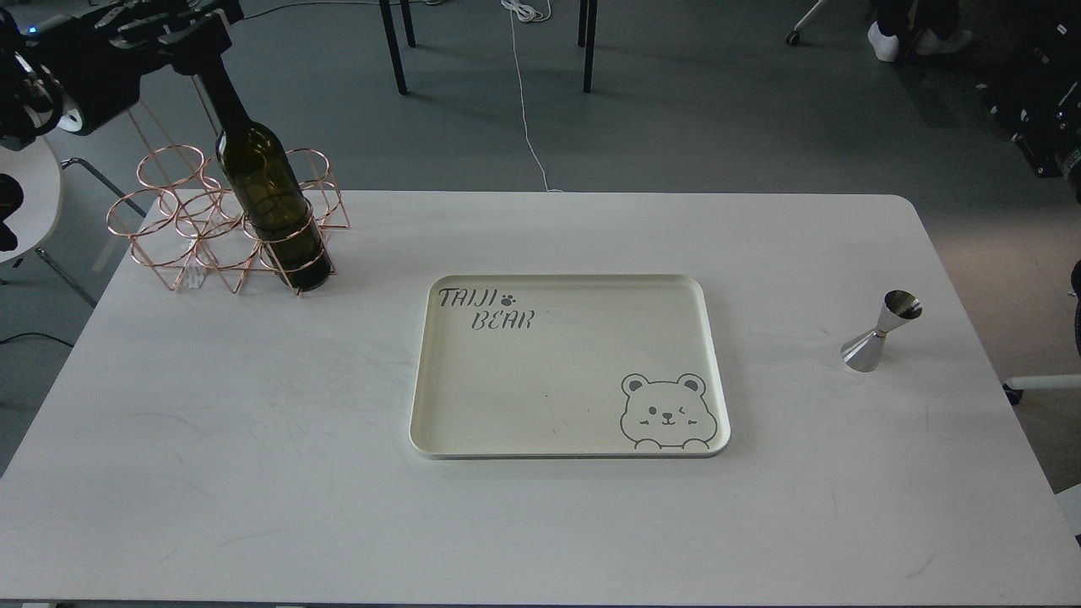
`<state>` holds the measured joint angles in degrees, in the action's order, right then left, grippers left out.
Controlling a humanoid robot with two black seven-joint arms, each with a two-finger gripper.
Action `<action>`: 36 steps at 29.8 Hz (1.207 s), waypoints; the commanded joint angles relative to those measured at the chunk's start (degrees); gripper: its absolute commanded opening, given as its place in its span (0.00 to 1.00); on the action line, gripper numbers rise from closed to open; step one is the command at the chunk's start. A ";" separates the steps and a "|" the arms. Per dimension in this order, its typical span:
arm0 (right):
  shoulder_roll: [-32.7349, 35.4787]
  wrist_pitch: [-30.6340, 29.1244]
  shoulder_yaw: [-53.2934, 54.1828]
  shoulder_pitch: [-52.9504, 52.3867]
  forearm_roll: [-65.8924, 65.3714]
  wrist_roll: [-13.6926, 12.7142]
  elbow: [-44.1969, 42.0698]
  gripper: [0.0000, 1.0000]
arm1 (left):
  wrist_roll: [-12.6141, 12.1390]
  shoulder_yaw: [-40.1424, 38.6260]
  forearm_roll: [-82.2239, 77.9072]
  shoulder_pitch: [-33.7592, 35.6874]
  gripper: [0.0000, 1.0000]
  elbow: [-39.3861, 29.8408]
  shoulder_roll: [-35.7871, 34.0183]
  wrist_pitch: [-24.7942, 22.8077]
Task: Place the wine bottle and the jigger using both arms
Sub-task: 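Release the bottle and withdraw the left gripper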
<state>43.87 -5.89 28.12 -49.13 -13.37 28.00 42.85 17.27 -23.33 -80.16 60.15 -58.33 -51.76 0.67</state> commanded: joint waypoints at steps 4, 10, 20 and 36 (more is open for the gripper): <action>0.43 0.79 0.00 1.85 -0.07 0.00 -0.39 0.99 | 0.13 0.22 31.08 -0.47 0.98 1.03 -4.31 -0.58; -1.24 0.27 0.00 2.99 2.72 0.00 -7.24 0.99 | 0.22 0.39 53.40 -1.70 0.98 4.45 -5.11 -1.54; -4.14 -7.81 0.00 4.39 17.84 0.00 -12.08 0.99 | 1.27 0.30 93.84 -10.92 0.98 11.04 -4.41 -15.07; -6.16 -22.11 -0.17 7.56 28.23 -4.53 -17.09 0.99 | 1.01 -7.24 117.60 -22.70 0.99 17.64 6.14 -26.95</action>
<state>37.78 -27.23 28.31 -42.57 14.81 23.51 25.75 18.29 -27.16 37.41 39.69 -40.67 -47.18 -26.19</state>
